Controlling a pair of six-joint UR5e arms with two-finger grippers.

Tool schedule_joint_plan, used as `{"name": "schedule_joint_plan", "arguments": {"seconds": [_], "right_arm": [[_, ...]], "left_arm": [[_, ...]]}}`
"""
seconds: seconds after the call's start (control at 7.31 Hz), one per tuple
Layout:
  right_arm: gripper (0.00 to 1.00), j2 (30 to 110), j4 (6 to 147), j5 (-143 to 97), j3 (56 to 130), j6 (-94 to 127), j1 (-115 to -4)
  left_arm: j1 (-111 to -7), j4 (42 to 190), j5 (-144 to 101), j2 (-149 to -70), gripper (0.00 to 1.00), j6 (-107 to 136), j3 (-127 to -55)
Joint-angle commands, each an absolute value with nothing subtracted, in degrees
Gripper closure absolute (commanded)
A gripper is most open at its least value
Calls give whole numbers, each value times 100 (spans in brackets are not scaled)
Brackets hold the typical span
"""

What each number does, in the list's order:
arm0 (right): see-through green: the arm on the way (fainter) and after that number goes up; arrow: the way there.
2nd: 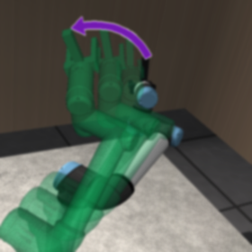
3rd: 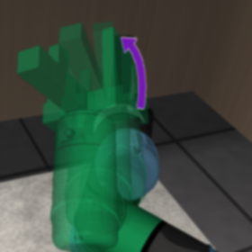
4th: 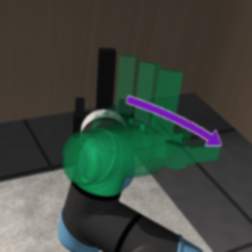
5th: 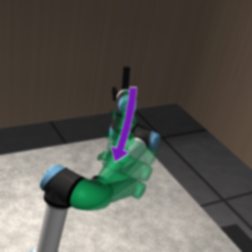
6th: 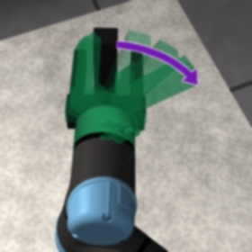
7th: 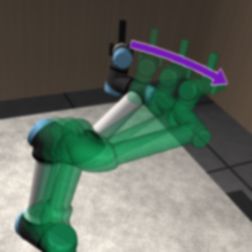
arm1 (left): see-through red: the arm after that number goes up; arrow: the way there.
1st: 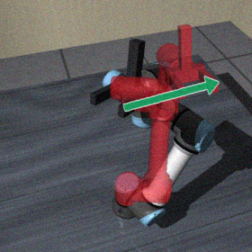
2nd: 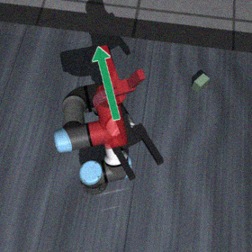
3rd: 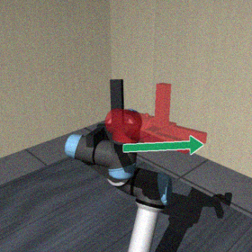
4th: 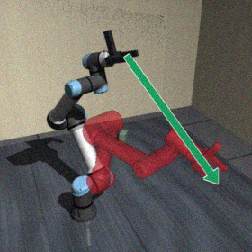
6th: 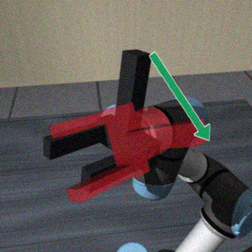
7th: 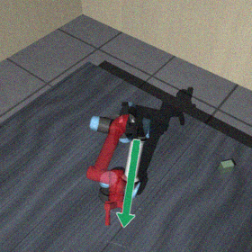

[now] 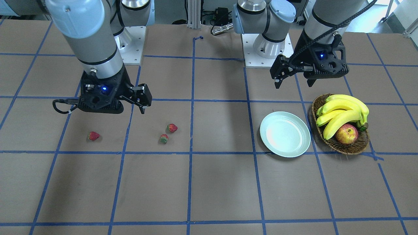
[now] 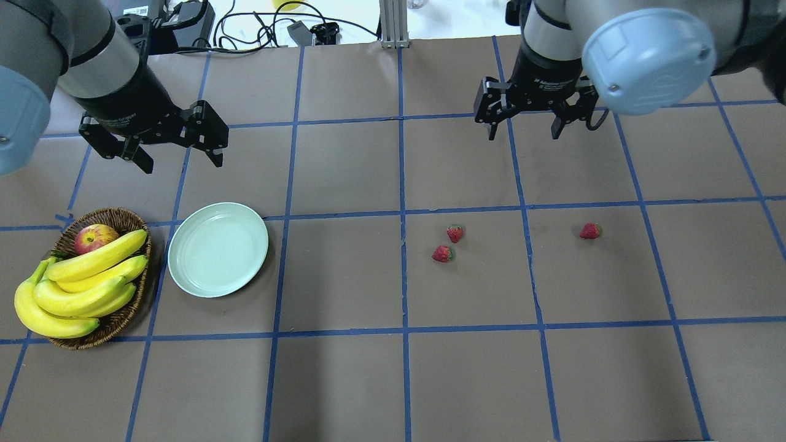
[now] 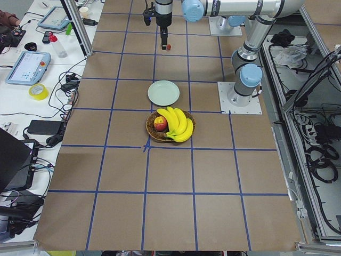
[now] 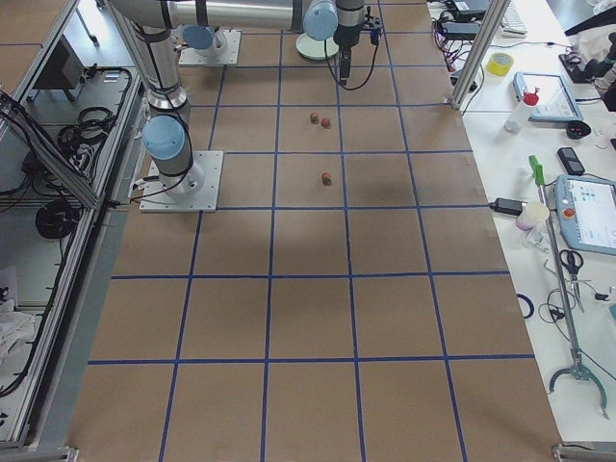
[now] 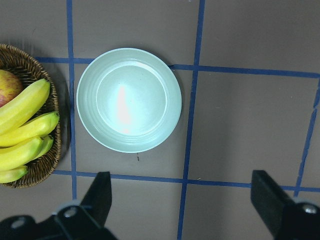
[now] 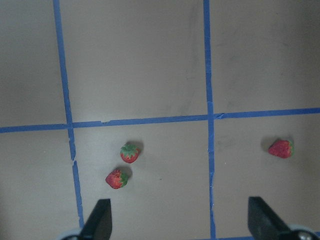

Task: Collect all strawberries into plate
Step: 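Move the right gripper down to the pair of strawberries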

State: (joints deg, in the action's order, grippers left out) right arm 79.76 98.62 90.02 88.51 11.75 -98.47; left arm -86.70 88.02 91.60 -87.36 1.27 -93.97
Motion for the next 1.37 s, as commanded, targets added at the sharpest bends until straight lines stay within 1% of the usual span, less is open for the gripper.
{"name": "schedule_joint_plan", "arguments": {"seconds": [0.0,0.27,0.55,0.68,0.96,1.09,1.23], "right_arm": [[8,7394,10377,9009,9007,2217,-10421],[6,7094,11629,8991,9918,2730,-10616],[8,6979,12476,8930,10719,2944,-10687],[12,6822,12567,8738,10853,3118,-10705],[15,6672,12577,8719,10950,3164,-10810],[21,6654,12603,8719,10942,3164,-10811],[39,6636,12604,8727,10942,3155,-10811]], "left_arm": [[-8666,8807,9184,-8763,0,123,-9404],[-8666,8807,9158,-8745,0,123,-9396],[-8666,8807,9158,-8728,0,123,-9413],[-8675,8815,9193,-8693,0,114,-9465],[-8675,8815,9176,-8684,0,123,-9492],[-8675,8815,9176,-8684,0,123,-9492],[-8675,8815,9184,-8684,0,123,-9492]]}}
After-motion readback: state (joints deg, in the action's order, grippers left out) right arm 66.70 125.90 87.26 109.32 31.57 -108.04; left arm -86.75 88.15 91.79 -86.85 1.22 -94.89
